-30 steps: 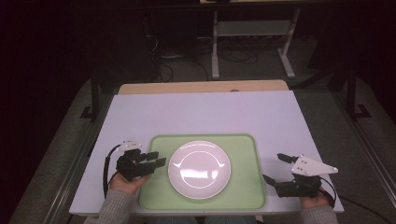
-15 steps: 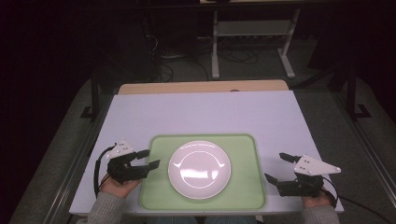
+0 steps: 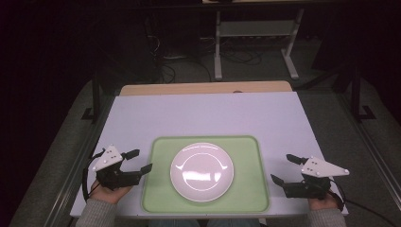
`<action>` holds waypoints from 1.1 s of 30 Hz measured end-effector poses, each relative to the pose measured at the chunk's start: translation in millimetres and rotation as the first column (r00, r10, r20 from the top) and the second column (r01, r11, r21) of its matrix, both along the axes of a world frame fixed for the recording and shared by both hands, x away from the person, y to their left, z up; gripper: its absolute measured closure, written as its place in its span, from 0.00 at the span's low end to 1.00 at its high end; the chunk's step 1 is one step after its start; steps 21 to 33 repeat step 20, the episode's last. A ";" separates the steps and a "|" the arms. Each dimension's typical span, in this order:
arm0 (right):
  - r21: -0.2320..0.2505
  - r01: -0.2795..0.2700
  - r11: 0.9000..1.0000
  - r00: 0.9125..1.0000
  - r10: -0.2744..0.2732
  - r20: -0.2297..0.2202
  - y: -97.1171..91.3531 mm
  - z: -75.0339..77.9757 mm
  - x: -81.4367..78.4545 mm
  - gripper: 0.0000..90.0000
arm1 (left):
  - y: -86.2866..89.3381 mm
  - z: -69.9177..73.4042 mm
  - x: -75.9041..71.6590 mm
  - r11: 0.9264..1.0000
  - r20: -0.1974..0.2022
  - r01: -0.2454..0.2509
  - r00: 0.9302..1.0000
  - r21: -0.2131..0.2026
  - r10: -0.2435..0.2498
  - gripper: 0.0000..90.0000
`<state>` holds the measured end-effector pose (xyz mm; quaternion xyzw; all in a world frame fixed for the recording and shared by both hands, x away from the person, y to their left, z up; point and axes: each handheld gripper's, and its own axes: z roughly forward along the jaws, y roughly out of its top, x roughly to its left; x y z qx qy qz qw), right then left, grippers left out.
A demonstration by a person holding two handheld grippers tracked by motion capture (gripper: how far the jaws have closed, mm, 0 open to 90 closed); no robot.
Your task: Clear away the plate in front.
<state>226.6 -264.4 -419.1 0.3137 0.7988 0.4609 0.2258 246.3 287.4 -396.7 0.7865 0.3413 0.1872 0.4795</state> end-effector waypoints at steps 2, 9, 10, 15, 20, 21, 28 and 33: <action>-0.002 0.000 1.000 1.000 0.000 0.000 0.2 -0.1 0.1 0.15 | 3.0 -2.0 -2.4 1.000 0.012 -0.002 1.000 0.007 0.002 0.29; -0.002 -0.007 1.000 1.000 0.007 0.002 0.8 0.3 -0.3 0.15 | 17.3 -9.7 -4.3 0.999 0.023 -0.032 0.999 0.002 0.032 0.26; -0.001 -0.008 1.000 1.000 0.008 0.003 0.8 0.3 -0.3 0.15 | 17.9 -10.2 -4.7 0.999 0.025 -0.036 0.999 -0.008 0.036 0.26; 0.000 -0.015 1.000 1.000 0.015 0.004 1.3 0.9 -0.1 0.15 | 19.6 -12.5 -4.0 0.999 0.046 -0.041 0.998 0.011 0.040 0.26; 0.004 -0.012 1.000 1.000 0.012 0.007 0.2 1.6 -0.9 0.15 | 20.4 -13.9 -2.9 0.999 0.032 -0.048 0.998 0.011 0.047 0.25; 0.004 -0.012 1.000 1.000 0.012 0.007 0.2 1.6 -0.9 0.15 | 20.4 -13.9 -2.9 0.999 0.032 -0.048 0.998 0.011 0.047 0.25; 0.004 -0.012 1.000 1.000 0.012 0.007 0.2 1.6 -0.9 0.15 | 20.4 -13.9 -2.9 0.999 0.032 -0.048 0.998 0.011 0.047 0.25; 0.004 -0.012 1.000 1.000 0.012 0.007 0.2 1.6 -0.9 0.15 | 20.4 -13.9 -2.9 0.999 0.032 -0.048 0.998 0.011 0.047 0.25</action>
